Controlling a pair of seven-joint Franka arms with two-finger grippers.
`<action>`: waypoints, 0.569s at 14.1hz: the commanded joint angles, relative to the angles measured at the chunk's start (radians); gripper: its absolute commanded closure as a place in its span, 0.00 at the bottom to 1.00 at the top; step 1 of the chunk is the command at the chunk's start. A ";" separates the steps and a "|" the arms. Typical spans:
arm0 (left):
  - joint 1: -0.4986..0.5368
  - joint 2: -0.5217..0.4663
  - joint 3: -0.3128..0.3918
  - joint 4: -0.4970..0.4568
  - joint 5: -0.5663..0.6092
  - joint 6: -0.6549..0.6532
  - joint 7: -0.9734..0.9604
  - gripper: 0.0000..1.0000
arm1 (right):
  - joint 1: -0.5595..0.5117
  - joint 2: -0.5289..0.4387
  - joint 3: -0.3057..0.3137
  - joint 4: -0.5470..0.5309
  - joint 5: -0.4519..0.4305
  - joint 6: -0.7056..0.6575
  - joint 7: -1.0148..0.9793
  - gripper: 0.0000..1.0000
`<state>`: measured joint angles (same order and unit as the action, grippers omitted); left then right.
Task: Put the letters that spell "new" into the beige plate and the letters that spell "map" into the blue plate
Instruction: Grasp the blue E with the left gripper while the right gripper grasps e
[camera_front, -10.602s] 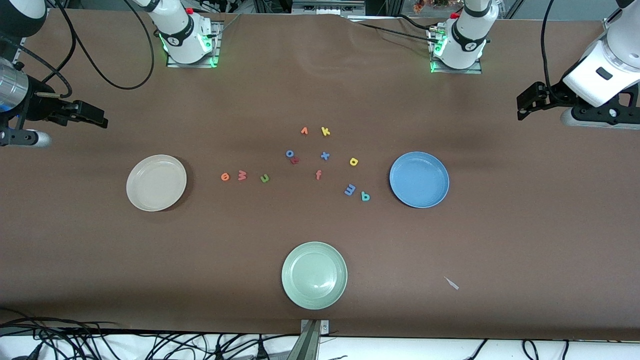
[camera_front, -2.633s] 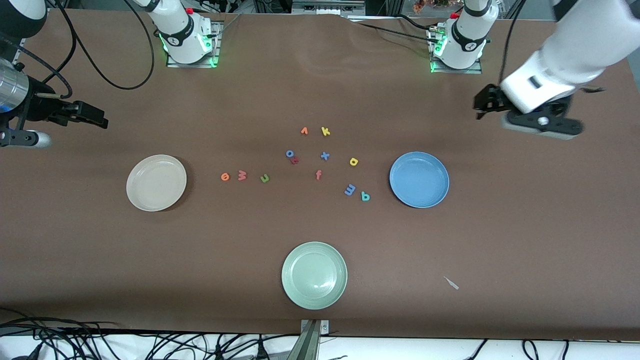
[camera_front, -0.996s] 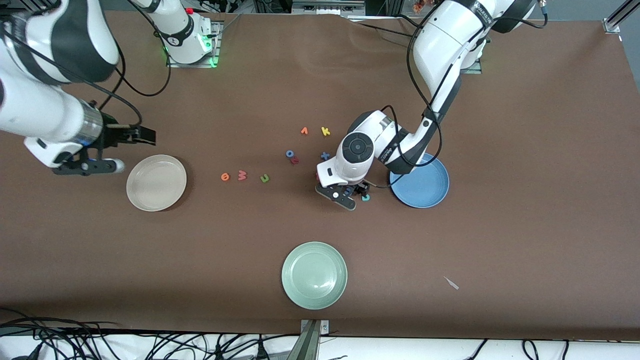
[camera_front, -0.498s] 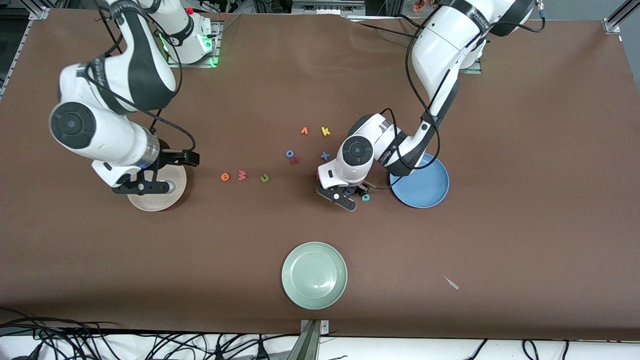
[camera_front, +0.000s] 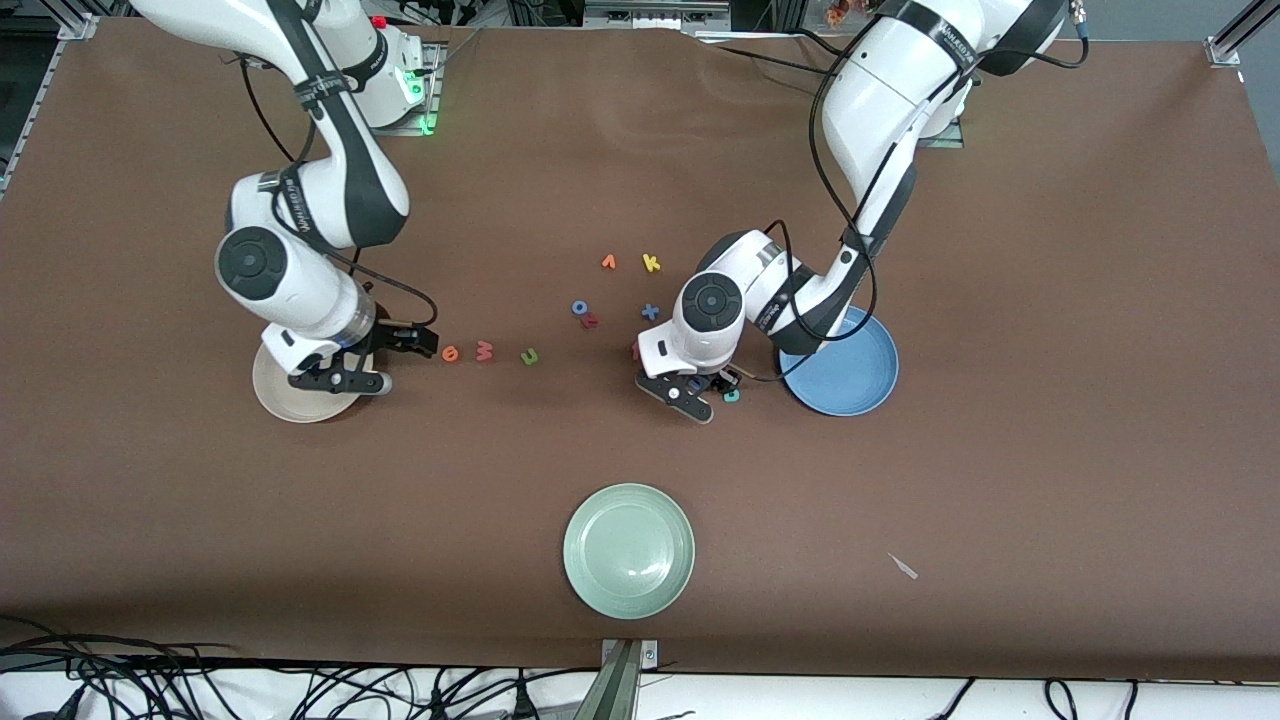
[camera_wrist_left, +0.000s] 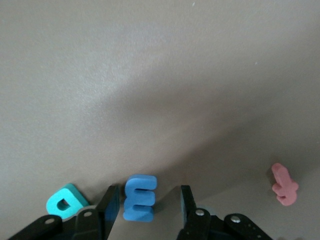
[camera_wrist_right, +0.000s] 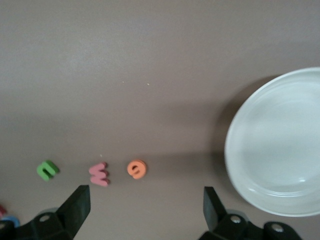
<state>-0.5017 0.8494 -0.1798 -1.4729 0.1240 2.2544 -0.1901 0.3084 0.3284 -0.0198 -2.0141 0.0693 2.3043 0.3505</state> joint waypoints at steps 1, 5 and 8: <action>-0.008 -0.003 0.008 -0.012 0.037 0.008 -0.008 0.45 | 0.001 0.026 0.029 -0.052 0.009 0.107 0.161 0.00; -0.008 -0.004 0.006 -0.012 0.037 0.008 -0.008 0.69 | 0.003 0.096 0.060 -0.054 0.007 0.164 0.307 0.00; -0.003 -0.015 0.006 -0.012 0.037 -0.002 -0.009 0.92 | 0.003 0.110 0.066 -0.069 0.009 0.173 0.341 0.00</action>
<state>-0.5014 0.8456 -0.1742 -1.4731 0.1265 2.2540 -0.1901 0.3148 0.4392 0.0368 -2.0673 0.0694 2.4581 0.6658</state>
